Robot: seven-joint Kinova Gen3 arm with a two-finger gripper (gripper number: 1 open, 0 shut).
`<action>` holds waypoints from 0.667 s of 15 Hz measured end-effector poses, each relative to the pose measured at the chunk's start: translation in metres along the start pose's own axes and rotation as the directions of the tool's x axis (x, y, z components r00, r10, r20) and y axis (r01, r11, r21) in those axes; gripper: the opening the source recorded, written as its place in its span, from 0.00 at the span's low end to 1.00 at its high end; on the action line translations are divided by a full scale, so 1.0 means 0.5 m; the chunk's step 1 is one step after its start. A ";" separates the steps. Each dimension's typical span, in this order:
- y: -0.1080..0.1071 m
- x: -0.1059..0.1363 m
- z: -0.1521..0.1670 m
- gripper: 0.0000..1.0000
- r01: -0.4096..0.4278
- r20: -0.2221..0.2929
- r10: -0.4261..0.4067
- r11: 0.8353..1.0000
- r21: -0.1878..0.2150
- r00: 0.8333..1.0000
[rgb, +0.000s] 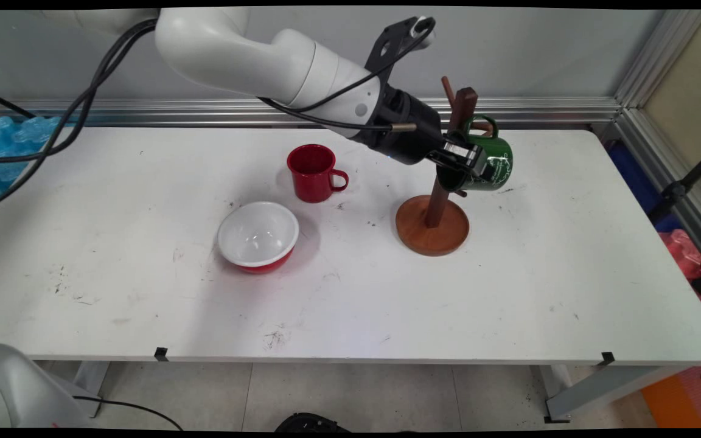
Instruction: Place the picked object on the table
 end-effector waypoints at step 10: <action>0.026 0.007 -0.027 0.00 -0.005 -0.006 0.005 1.000 -0.022 1.000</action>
